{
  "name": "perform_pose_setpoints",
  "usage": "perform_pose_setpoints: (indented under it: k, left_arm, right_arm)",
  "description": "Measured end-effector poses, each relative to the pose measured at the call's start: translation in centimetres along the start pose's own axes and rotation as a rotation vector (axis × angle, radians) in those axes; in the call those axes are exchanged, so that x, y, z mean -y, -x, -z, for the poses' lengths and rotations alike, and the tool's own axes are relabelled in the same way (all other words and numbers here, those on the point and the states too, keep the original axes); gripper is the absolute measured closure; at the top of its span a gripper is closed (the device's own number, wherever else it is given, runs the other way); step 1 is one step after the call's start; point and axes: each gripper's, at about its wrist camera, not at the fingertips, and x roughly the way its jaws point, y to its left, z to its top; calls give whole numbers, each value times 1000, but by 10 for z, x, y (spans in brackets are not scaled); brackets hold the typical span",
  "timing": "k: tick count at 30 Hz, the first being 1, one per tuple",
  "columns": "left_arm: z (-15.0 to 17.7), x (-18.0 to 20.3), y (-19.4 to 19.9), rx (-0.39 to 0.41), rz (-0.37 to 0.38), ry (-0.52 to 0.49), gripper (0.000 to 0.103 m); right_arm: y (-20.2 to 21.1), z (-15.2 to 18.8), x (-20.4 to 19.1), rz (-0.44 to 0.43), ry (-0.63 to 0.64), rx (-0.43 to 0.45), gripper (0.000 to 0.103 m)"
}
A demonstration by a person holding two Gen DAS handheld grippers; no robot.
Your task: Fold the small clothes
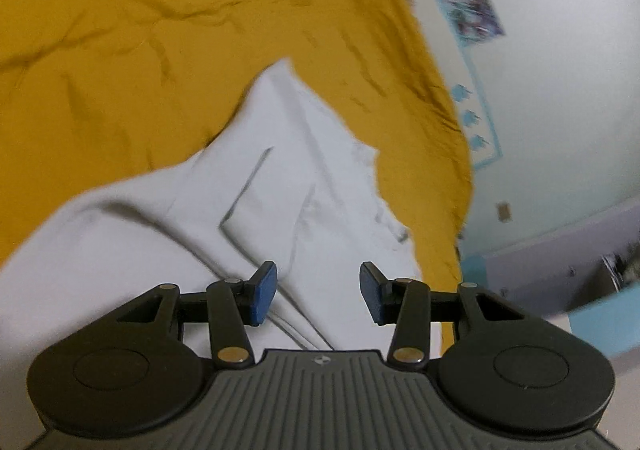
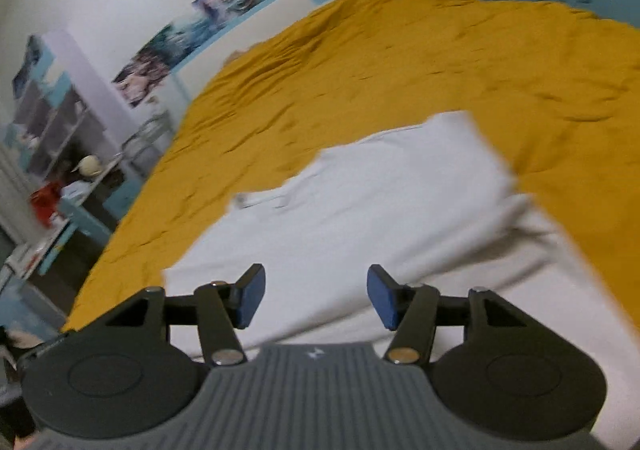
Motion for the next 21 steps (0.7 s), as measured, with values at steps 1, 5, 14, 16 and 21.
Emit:
perform_pose_setpoints:
  k: [1, 5, 14, 16, 21]
  left_arm:
    - [1, -3, -6, -6, 5, 33, 52]
    - [5, -6, -25, -9, -46, 34, 52]
    - [1, -14, -40, 38, -42, 58, 62]
    - [0, -14, -40, 45, -22, 36, 96]
    - [-2, 7, -9, 147, 107, -70, 96]
  right_arm:
    - [4, -5, 13, 12, -15, 2, 46]
    - [10, -2, 31, 19, -44, -4, 45]
    - [-4, 2, 32, 21, 13, -5, 41]
    - [-11, 2, 35, 29, -10, -13, 41]
    - [-8, -1, 42, 134, 29, 29, 41]
